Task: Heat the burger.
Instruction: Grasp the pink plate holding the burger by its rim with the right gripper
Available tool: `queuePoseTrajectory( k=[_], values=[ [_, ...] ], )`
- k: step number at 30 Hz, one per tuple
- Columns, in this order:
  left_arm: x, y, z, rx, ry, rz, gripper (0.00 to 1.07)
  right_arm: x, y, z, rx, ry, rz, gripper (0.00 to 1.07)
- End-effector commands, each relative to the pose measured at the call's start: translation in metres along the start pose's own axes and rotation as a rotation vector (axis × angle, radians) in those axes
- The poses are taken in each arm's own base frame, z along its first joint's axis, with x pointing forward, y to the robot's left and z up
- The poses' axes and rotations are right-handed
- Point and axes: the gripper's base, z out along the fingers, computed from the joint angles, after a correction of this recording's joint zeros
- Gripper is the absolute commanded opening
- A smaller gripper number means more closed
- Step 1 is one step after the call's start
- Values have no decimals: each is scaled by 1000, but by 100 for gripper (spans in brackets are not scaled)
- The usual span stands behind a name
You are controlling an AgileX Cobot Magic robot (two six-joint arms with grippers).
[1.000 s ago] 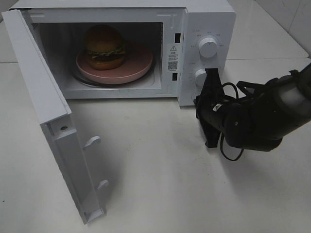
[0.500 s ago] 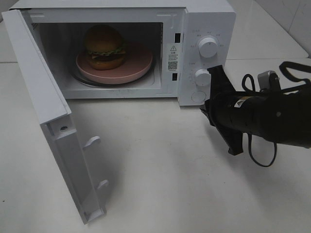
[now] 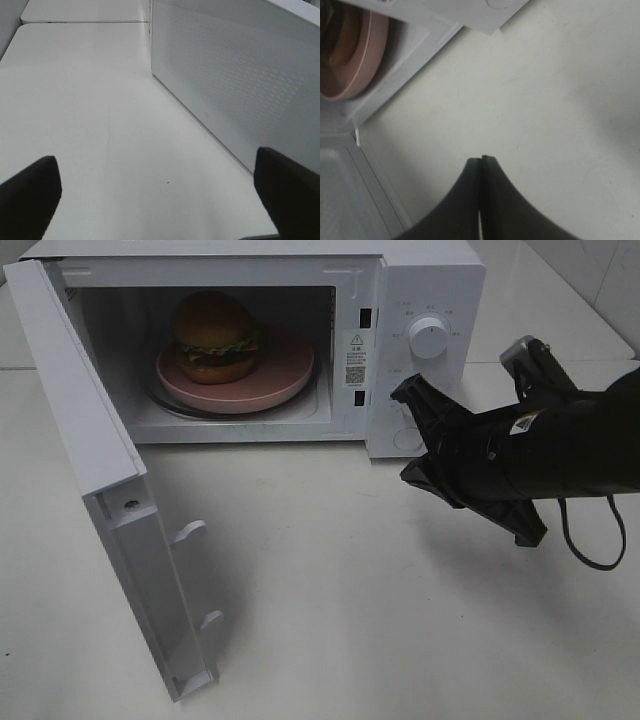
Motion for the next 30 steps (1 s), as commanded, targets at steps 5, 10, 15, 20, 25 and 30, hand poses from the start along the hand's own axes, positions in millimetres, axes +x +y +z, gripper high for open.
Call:
queuePoseTrajectory(
  k=[5, 10, 15, 20, 25, 30],
  values=[
    [1, -1, -3, 0, -28, -4, 100, 3, 22, -15, 22, 186, -344, 0],
    [1, -1, -3, 0, -28, -4, 100, -4, 37, -23, 63, 248, -515, 0],
    [1, -1, -3, 0, -28, -4, 100, -14, 50, -33, 135, 285, -688, 1],
    [1, -1, -3, 0, -28, -4, 100, -22, 59, -43, 165, 336, -913, 1],
    [1, -1, -3, 0, -28, -4, 100, -24, 64, -50, 141, 415, -1180, 1],
    [1, -1, -3, 0, -28, -4, 100, -22, 62, -52, 89, 492, -1491, 2]
  ],
)
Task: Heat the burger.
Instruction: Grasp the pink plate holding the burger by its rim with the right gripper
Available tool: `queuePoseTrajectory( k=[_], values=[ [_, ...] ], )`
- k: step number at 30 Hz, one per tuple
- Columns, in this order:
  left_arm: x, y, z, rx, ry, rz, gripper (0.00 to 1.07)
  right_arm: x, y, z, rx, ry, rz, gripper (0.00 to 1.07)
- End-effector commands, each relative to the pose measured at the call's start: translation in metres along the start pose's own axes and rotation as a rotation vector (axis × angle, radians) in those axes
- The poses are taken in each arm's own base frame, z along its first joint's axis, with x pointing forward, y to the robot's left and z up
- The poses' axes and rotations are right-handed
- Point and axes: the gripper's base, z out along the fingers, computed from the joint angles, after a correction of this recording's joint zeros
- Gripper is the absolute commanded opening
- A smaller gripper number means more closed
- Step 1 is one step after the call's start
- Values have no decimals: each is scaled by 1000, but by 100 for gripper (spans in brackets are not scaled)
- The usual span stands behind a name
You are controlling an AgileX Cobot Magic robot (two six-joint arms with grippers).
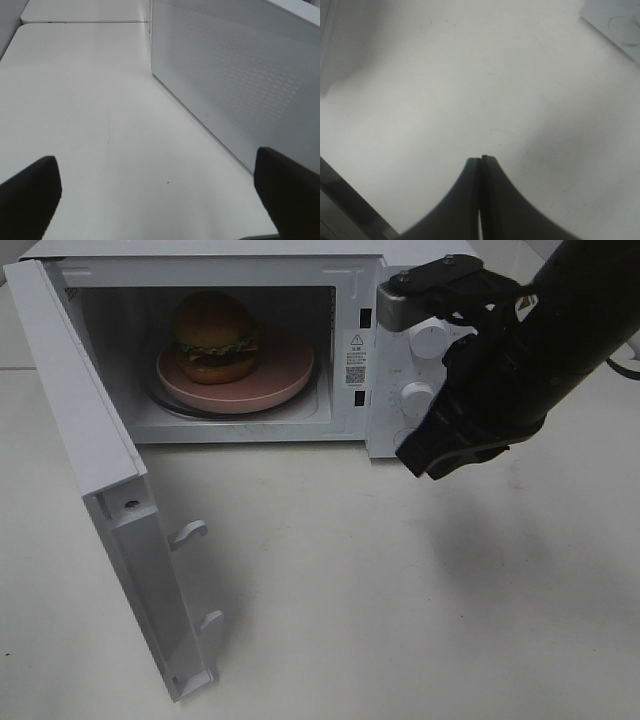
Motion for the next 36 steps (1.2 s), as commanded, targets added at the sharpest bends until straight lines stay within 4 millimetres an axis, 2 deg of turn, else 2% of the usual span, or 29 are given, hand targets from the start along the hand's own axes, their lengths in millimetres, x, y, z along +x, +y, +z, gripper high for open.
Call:
queuePoseTrajectory(
  k=[1, 2, 4, 5, 8, 10, 11, 13, 16, 18, 19, 21, 22, 23, 24, 25, 26, 27, 29, 33, 36],
  values=[
    [1, -1, -3, 0, -28, -4, 100, 3, 1, -4, -8, 30, -276, 2],
    [1, -1, -3, 0, -28, -4, 100, 4, 1, -4, -17, 43, -419, 3],
    [1, -1, -3, 0, -28, -4, 100, 4, 1, -4, -19, 45, -471, 3],
    [1, -1, -3, 0, -28, -4, 100, 4, 1, -4, -23, 46, -592, 3],
    [1, -1, -3, 0, -28, -4, 100, 4, 1, -4, -24, 45, -642, 3],
    [1, -1, -3, 0, -28, -4, 100, 4, 1, -4, -29, 43, -880, 5],
    [1, -1, -3, 0, -28, -4, 100, 4, 1, -4, -29, 43, -880, 5],
    [1, -1, -3, 0, -28, -4, 100, 4, 1, -4, -32, 41, -1000, 7],
    [1, -1, -3, 0, -28, -4, 100, 4, 1, -4, -28, 43, -1019, 9],
    [1, -1, -3, 0, -28, -4, 100, 4, -1, -4, -2, 60, -1057, 18],
    [1, -1, -3, 0, -28, -4, 100, 4, -1, -4, -2, 60, -1057, 18],
    [1, -1, -3, 0, -28, -4, 100, 3, -5, -4, 38, 74, -1088, 39],
    [1, -1, -3, 0, -28, -4, 100, 3, -5, -4, 38, 74, -1088, 39],
    [1, -1, -3, 0, -28, -4, 100, 3, -5, -4, 44, 67, -1086, 46],
    [1, -1, -3, 0, -28, -4, 100, 1, -5, -4, 52, 51, -1064, 61],
    [1, -1, -3, 0, -28, -4, 100, 1, -5, -4, 52, 51, -1064, 61],
    [1, -1, -3, 0, -28, -4, 100, 0, -5, -4, 63, 37, -1018, 75],
    [1, -1, -3, 0, -28, -4, 100, 0, -5, -4, 63, 37, -1018, 75],
    [1, -1, -3, 0, -28, -4, 100, -1, -6, -3, 62, 38, -984, 95],
    [1, -1, -3, 0, -28, -4, 100, -2, -6, -1, 66, 33, -981, 103],
    [1, -1, -3, 0, -28, -4, 100, -7, -3, 5, 87, 13, -1007, 102]
  ],
)
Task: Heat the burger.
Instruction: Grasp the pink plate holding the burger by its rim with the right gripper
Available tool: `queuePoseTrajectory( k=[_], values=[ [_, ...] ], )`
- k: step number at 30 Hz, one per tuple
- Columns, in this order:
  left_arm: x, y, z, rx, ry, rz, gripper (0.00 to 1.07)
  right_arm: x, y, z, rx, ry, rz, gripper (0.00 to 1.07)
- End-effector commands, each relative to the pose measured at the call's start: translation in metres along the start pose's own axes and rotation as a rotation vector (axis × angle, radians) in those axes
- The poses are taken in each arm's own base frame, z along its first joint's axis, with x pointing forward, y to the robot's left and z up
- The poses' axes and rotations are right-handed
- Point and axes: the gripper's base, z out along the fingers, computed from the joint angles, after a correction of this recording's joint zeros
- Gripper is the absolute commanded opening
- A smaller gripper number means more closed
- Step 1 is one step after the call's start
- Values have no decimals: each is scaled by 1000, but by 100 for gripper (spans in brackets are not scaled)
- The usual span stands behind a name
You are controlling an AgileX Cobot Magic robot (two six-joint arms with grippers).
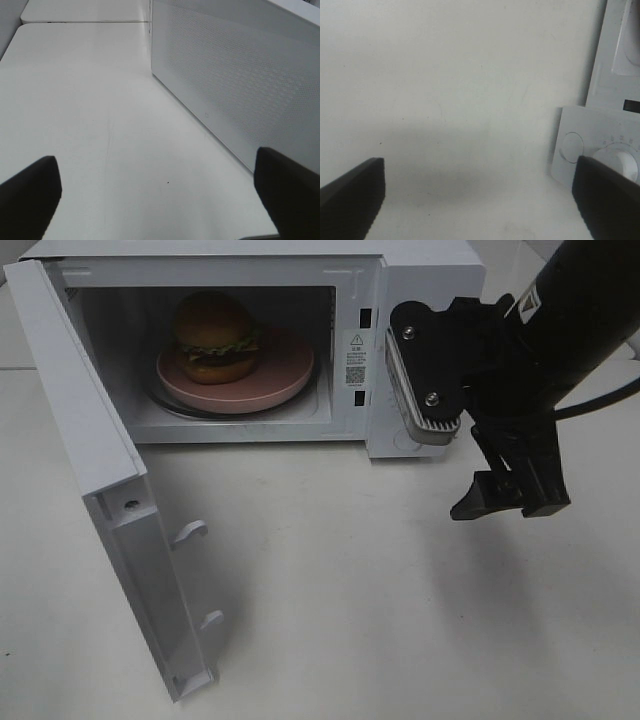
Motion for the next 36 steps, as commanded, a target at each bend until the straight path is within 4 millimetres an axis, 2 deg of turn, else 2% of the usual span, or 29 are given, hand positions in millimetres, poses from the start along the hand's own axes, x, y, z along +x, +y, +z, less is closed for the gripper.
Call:
queuePoseTrajectory(
  k=[1, 7, 13, 20, 36],
  values=[
    [1, -1, -3, 0, -28, -4, 100, -7, -3, 5, 33, -4, -32, 101],
    [1, -1, -3, 0, -28, -4, 100, -17, -9, 12, 100, 4, -113, 100],
    [1, -1, -3, 0, -28, -4, 100, -28, -24, 21, 130, -7, -128, 98],
    [1, -1, -3, 0, -28, -4, 100, -50, -44, 37, 166, -23, -166, 96],
    [1, -1, -3, 0, -28, -4, 100, -69, -77, 71, 219, -51, -162, 93]
  ],
)
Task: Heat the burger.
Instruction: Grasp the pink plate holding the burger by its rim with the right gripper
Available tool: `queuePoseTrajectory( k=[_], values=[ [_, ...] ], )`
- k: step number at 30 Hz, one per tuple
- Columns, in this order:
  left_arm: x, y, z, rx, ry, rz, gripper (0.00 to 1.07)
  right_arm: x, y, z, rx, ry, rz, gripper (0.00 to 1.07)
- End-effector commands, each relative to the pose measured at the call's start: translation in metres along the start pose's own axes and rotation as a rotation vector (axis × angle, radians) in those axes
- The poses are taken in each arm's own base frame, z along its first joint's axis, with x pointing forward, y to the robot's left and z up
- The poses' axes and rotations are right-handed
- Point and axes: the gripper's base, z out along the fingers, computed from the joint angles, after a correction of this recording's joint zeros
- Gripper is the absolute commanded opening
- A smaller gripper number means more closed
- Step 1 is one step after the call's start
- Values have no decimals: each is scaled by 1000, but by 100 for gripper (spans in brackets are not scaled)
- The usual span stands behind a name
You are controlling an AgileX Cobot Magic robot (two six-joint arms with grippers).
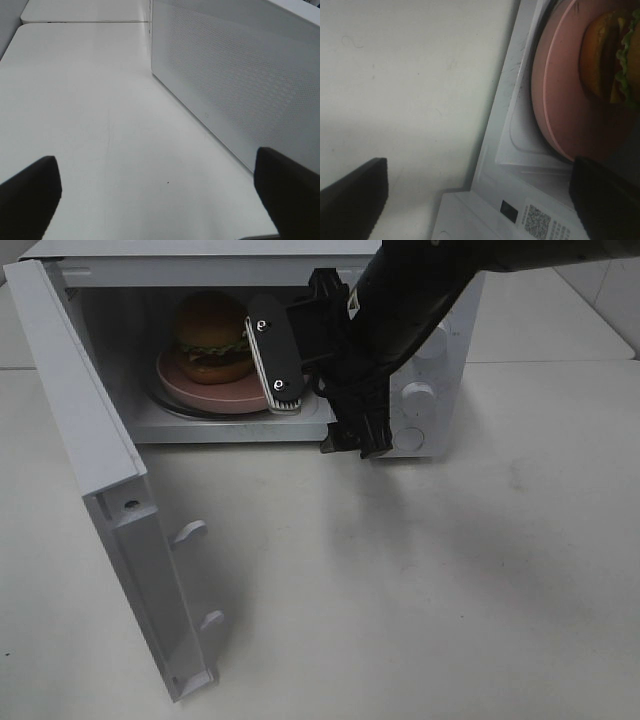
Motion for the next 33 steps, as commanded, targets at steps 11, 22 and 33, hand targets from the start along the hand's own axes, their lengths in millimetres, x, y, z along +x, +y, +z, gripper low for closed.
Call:
queuePoseTrajectory(
  k=[11, 22, 33],
  values=[
    [1, -1, -3, 0, -28, -4, 100, -10, -18, 34, 53, -27, 22, 92],
    [1, -1, -3, 0, -28, -4, 100, -16, -28, 62, 58, -37, 43, 90],
    [1, -1, -3, 0, -28, -4, 100, -20, -37, 84, 63, -40, 63, 89]
  ],
)
